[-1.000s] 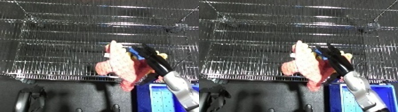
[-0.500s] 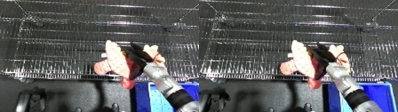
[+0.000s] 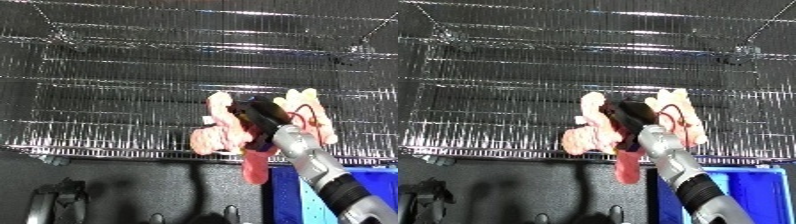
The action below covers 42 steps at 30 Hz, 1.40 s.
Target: Pick up the object and place it into the box
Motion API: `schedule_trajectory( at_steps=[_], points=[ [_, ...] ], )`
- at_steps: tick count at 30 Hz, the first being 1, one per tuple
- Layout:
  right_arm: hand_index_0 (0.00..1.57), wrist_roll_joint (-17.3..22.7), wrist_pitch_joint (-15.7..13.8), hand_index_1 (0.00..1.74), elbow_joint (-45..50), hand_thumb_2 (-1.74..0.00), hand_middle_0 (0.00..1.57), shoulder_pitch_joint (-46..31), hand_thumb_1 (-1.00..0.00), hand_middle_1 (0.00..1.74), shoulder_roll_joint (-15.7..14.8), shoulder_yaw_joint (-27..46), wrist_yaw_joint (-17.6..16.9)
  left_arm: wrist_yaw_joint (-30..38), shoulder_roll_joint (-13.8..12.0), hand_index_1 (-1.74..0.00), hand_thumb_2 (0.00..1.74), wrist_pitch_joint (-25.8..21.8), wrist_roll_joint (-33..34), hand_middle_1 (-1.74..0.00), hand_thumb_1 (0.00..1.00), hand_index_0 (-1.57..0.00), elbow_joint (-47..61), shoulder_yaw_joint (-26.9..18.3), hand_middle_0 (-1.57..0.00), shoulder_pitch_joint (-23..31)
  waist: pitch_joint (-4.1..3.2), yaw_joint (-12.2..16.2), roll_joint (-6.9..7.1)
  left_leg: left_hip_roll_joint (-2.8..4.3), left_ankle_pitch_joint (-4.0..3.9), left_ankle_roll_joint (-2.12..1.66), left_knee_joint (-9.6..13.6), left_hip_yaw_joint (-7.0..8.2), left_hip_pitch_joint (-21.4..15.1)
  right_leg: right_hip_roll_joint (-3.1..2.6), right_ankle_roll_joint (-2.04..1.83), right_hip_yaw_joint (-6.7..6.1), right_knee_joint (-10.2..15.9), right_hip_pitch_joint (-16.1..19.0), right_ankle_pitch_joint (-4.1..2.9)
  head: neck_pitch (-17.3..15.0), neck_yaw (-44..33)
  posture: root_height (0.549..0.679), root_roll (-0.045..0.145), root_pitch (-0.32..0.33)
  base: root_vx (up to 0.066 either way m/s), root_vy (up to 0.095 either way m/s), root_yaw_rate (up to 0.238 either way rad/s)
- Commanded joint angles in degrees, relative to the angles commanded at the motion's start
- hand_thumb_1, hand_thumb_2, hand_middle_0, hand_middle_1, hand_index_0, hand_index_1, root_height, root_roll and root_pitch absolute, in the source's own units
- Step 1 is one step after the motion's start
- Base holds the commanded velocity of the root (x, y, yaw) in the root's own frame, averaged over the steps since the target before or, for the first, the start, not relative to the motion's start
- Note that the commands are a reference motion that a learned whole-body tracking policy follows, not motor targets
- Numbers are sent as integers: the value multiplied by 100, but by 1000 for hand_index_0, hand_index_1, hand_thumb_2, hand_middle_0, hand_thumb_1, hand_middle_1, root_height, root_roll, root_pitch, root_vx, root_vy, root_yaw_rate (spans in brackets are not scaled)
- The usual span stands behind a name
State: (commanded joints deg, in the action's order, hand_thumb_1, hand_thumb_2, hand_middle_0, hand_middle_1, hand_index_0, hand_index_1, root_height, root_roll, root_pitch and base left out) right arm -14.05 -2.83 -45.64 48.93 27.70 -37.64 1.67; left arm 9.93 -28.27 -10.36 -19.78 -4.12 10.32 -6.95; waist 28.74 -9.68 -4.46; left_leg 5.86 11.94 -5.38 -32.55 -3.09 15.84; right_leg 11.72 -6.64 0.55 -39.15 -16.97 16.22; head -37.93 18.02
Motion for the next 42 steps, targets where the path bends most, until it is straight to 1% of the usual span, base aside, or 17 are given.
schedule_trajectory(
  at_steps=[3, 9, 13, 17, 21, 24, 26, 28, 29, 31, 34, 38, 42],
  points=[
    [1570, -7, -15, 1740, 43, -1740, 1570, 1, -1000, 1740, -15, -4, -6, 15, 25, -1740, 1740, -13, 24, -1740, 1000, -1570, -12, -36, -1570, -1, 14, 33, 9, 16, 4, -4, 11, 15, -11, -3, 5, -7, 2, -3, 7, 6, -20, 646, 44, -39, -6, 9, -31],
    [1570, -59, -4, 1740, 58, -1740, 1570, 49, -1000, 1740, 7, -4, -7, 13, 34, -1740, 1740, -24, -2, -1740, 1000, -1570, -10, -114, -1570, 0, 7, 71, 29, 41, -2, -16, 42, 34, -32, -8, 11, -10, -1, -1, 23, 1, -20, 646, 44, -40, -9, 0, -17],
    [1570, -38, 29, 1740, 158, -1740, 1570, 81, -1000, 1740, 107, 29, -14, -16, -36, -1740, 1740, -12, -59, -1740, 1000, -1570, -2, -147, -1570, 3, 2, 89, 38, 55, -18, -23, 63, 38, -50, -11, 10, -13, -16, 1, 30, 28, 54, 645, 44, -42, -11, -9, -12],
    [1570, 54, 57, 1740, 519, -1740, 1570, 68, -1000, 1740, 391, 152, -20, -52, -128, -1740, 1740, 16, -112, -1740, 1000, -1570, -1, -148, -1570, -15, -15, 118, 56, 61, -31, -31, 80, 37, -75, -8, 14, -16, -28, 10, 47, 70, 120, 645, 45, -44, -10, -17, -22],
    [1570, 246, 66, 1740, 1106, -1740, 1570, -18, -1000, 1740, 737, 424, -88, -73, -159, -1740, 1740, 51, -144, -1740, 1000, -1570, -37, -161, -1570, -46, -29, 184, 70, 72, -28, -29, 68, 48, -101, -8, 24, -32, -67, 9, 64, 170, 202, 644, 45, -49, -9, -12, -37],
    [1570, 448, 43, 1740, 1625, -1740, 1570, -182, -1000, 1740, 999, 758, -202, -65, -143, -1740, 1740, 84, -150, -1740, 1000, -1570, -63, -195, -1570, -64, -33, 269, 86, 90, -20, -24, 35, 66, -106, -12, 35, -52, -112, -9, 82, 268, 304, 643, 45, -52, -16, -10, -55],
    [1570, 623, 9, 1740, 2014, -1740, 1570, -334, -1000, 1740, 1172, 1048, -304, -54, -119, -1740, 1740, 112, -144, -1740, 1000, -1570, -62, -234, -1570, -52, -36, 344, 95, 104, -17, -18, 17, 89, -114, -19, 39, -73, -142, -21, 90, 353, 531, 642, 46, -55, -19, -4, -66],
    [1570, 798, -3, 1740, 2469, -1740, 1570, -553, -1000, 1740, 1364, 1394, -398, -45, -91, -1740, 1740, 145, -149, -1740, 1000, -1570, -28, -287, -1570, 2, -35, 421, 95, 121, -19, -13, 14, 116, -135, -23, 45, -97, -159, -22, 91, 587, 927, 642, 46, -58, -21, 8, -93],
    [1570, 861, -2, 1740, 2664, -1740, 1570, -668, -1000, 1740, 1453, 1560, -436, -43, -78, -1740, 1740, 159, -159, -1740, 1000, -1570, -5, -312, -1570, 40, -35, 454, 90, 129, -22, -11, 20, 129, -146, -24, 48, -107, -159, -19, 88, 632, 1009, 642, 46, -59, -26, 15, -90],
    [1570, 914, 3, 1740, 2987, -1740, 1570, -911, -1000, 1740, 1638, 1893, -514, -50, -55, -1740, 1740, 184, -181, -1740, 1000, -1570, 51, -364, -1570, 139, -34, 520, 80, 143, -24, -11, 25, 147, -155, -25, 57, -121, -143, -11, 80, 818, 1297, 642, 46, -61, -31, 8, -82],
    [1570, 949, -29, 1740, 3289, -1740, 1570, -1273, -1000, 1740, 1851, 2389, -661, -81, -45, -1740, 1740, 217, -172, -1740, 1000, -1570, 119, -433, -1570, 270, -48, 613, 68, 158, -22, -13, 29, 164, -151, -23, 57, -122, -111, -11, 66, 973, 1561, 642, 45, -62, -28, -10, -44],
    [1570, 1052, -91, 1740, 3661, -1740, 1570, -1869, -1000, 1740, 1997, 3125, -862, -100, -51, -1740, 1740, 263, -73, -1740, 1000, -1570, 186, -526, -1570, 389, -82, 727, 53, 173, -11, -13, 38, 194, -174, -12, 47, -125, -113, -19, 61, 1122, 1615, 642, 45, -63, -12, -18, -43],
    [1570, 1119, -148, 1740, 3958, -1740, 1570, -2476, -1000, 1740, 2037, 3827, -1012, -118, -78, -1740, 1740, 298, 53, -1740, 1000, -1570, 279, -600, -1570, 429, -102, 838, 11, 186, 10, -2, 61, 246, -237, 0, 32, -161, -131, -18, 64, 1133, 1816, 641, 47, -67, -2, -4, -92]
  ],
)
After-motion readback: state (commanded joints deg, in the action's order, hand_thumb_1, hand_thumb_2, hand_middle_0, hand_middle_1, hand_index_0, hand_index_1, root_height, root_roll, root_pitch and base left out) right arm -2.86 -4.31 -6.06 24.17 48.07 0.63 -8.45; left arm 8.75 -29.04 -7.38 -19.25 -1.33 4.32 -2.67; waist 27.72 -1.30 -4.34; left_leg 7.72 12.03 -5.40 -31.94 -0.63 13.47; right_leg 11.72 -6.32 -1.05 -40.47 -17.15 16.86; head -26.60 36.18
